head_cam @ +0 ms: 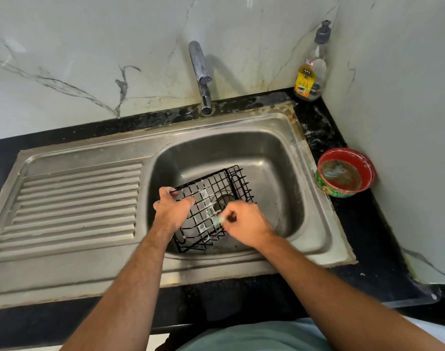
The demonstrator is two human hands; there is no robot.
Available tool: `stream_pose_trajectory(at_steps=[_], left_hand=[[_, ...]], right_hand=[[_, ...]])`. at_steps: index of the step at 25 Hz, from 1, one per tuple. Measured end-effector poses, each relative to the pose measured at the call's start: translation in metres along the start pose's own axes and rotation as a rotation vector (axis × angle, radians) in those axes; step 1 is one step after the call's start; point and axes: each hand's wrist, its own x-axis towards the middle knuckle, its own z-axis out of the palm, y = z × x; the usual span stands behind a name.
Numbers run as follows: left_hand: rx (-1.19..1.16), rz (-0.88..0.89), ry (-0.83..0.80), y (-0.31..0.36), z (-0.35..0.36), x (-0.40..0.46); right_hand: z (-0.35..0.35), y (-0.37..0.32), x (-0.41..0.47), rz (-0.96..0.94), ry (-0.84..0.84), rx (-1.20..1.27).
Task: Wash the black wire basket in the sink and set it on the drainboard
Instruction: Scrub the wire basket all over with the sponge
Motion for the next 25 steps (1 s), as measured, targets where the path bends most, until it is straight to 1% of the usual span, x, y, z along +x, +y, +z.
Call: stream_pose_trajectory(at_steps=[2, 4, 6, 8, 10, 16, 19, 22, 25], left_hand=[[-0.007, -0.01, -0.003, 0.0, -0.001, 0.002], [-0.012, -0.017, -0.01, -0.001, -0.001, 0.003], [-0.011, -0.02, -0.005, -0.001, -0.001, 0.003], [-0.003, -0.019, 0.003, -0.001, 0.0, 0.004], [0.0, -0.015, 0.011, -0.002, 0.002, 0.005], [0.016, -0.002, 0.019, -0.001, 0.003, 0.003], [0.008, -0.001, 0.009, -0.002, 0.001, 0.005], [0.013, 0.009, 0.005, -0.003, 0.001, 0.004], [0.025, 0.021, 0.01, -0.002, 0.004, 0.0]], right_hand=[[-0.003, 0.0, 0.01, -0.031, 0.055, 0.036], [0.0, 0.003, 0.012, -0.025, 0.035, 0.039], [0.004, 0.008, 0.007, 0.043, 0.043, 0.063], [0.004, 0.008, 0.004, 0.132, 0.117, 0.139], [-0.002, 0.001, 0.009, 0.156, 0.194, 0.207], [-0.007, -0.03, 0.056, -0.027, 0.32, 0.131], [0.0, -0.021, 0.045, -0.043, 0.235, 0.013], [0.003, -0.004, 0.021, 0.017, 0.147, -0.073], [-0.004, -0.008, 0.021, -0.006, 0.165, -0.055]])
